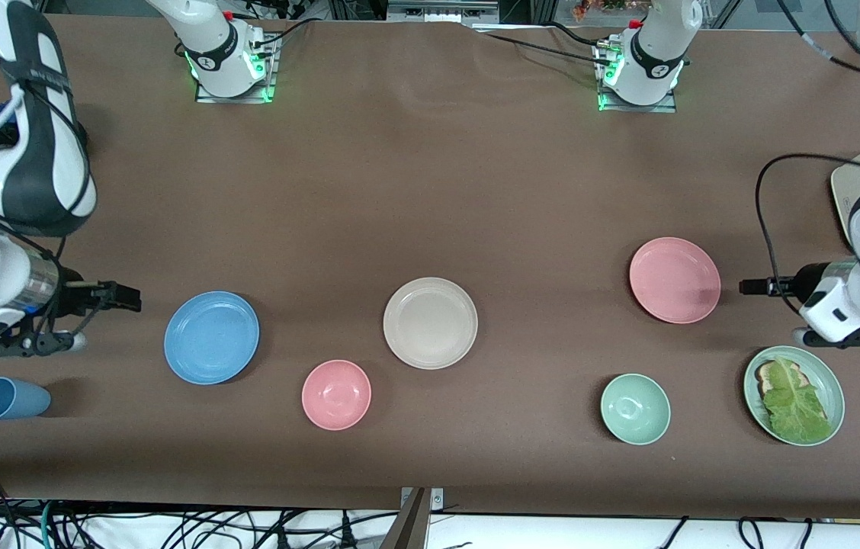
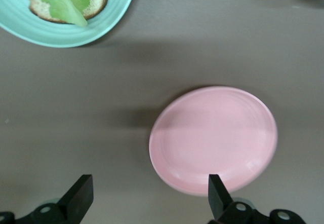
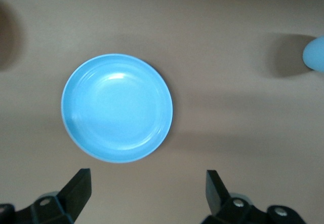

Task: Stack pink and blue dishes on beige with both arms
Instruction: 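Reach the right gripper to the blue plate while the left gripper reaches pink, then grip the blue plate with the right gripper while the left gripper grips pink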

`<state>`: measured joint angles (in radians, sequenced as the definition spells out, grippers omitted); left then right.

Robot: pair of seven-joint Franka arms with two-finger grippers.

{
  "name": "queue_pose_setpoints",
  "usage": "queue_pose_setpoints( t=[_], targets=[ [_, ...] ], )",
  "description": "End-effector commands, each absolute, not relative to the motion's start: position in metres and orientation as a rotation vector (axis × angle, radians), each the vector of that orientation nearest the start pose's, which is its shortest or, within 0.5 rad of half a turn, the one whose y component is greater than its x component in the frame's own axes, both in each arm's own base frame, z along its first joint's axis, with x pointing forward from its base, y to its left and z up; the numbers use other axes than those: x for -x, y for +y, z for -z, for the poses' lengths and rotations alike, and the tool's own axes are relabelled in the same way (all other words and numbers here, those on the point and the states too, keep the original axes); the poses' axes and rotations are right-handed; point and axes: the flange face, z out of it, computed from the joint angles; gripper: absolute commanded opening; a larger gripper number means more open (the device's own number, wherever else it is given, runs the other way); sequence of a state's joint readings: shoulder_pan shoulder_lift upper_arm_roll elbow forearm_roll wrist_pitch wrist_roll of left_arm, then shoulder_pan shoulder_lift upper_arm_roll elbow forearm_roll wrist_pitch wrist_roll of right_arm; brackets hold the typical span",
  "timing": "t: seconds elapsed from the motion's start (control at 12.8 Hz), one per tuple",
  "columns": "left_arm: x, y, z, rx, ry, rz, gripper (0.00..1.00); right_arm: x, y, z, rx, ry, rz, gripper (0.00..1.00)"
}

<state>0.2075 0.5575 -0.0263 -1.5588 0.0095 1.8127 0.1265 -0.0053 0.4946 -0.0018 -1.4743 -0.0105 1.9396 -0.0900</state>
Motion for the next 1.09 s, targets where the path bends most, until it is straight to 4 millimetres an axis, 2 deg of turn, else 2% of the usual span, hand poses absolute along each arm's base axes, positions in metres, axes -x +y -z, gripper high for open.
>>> queue_pose_setpoints(
  t=[0.0,0.08,0.16,0.23,0.39,0.62,0.7,0.86,0.94,1.02],
  targets=[
    [-0.646,0.132,-0.284,3.162,-0.005,-0.460,1.00,-0.679,-0.016,-0.339,3.146,-0.138,0.018,1.00],
    [-0.638,0.141,-0.275,3.175,0.056,-0.444,1.00,-0.668,-0.017,-0.308,3.143,-0.130,0.048,1.00],
    [-0.625,0.152,-0.277,3.184,0.088,-0.441,1.00,-0.658,-0.018,-0.285,3.143,-0.126,0.093,1.00],
    [-0.616,0.156,-0.271,3.189,0.097,-0.442,1.00,-0.654,-0.018,-0.274,3.143,-0.124,0.122,1.00],
    [-0.602,0.140,-0.250,3.193,0.126,-0.396,1.00,-0.652,-0.023,-0.252,3.144,-0.105,0.094,1.00],
    [-0.555,0.129,-0.228,3.184,0.125,-0.252,1.00,-0.651,-0.038,-0.208,3.145,-0.081,0.077,1.00],
    [-0.548,0.127,-0.220,3.184,0.105,-0.235,1.00,-0.650,-0.040,-0.196,3.141,-0.076,0.075,1.00],
    [-0.545,0.124,-0.198,3.196,0.096,-0.278,1.00,-0.651,-0.043,-0.194,3.140,-0.073,0.092,0.95],
    [-0.544,0.124,-0.195,3.200,0.090,-0.286,0.90,-0.649,-0.041,-0.192,3.139,-0.074,0.087,0.91],
    [-0.544,0.124,-0.192,3.201,0.090,-0.291,0.74,-0.648,-0.041,-0.188,3.139,-0.071,0.075,0.85]
  ],
)
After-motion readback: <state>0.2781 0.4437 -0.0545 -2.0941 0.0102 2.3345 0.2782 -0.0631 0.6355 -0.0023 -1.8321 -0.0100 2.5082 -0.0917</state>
